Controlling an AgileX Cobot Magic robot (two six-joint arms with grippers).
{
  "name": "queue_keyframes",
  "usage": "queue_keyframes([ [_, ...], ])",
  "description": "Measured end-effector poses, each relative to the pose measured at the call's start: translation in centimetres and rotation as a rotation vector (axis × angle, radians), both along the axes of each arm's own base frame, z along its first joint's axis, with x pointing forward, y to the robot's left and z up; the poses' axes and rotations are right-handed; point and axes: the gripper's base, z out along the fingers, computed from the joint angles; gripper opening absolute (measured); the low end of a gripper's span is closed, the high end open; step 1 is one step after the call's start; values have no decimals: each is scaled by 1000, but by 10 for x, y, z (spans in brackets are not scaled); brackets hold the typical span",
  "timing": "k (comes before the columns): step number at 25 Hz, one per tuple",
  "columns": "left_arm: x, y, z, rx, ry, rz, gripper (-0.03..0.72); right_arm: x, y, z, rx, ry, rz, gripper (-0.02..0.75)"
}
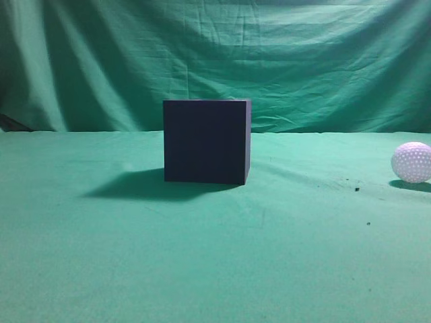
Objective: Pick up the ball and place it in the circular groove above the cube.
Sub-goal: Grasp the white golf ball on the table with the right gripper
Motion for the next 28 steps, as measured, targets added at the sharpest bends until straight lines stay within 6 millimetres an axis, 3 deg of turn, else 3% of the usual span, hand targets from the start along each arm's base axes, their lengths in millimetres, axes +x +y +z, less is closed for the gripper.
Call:
queue_keyframes([
  [17, 0, 0, 0, 0, 0, 0, 0, 0, 0, 0, -2, 0, 1, 0],
  [20, 0, 0, 0, 0, 0, 0, 0, 1, -3, 2, -93, -33, 4, 0],
  [23, 0, 0, 0, 0, 0, 0, 0, 4, -4, 11, -166, -152, 12, 0],
  [28, 0, 0, 0, 0, 0, 0, 0, 7, 2, 39, -146, -470, 46, 0],
])
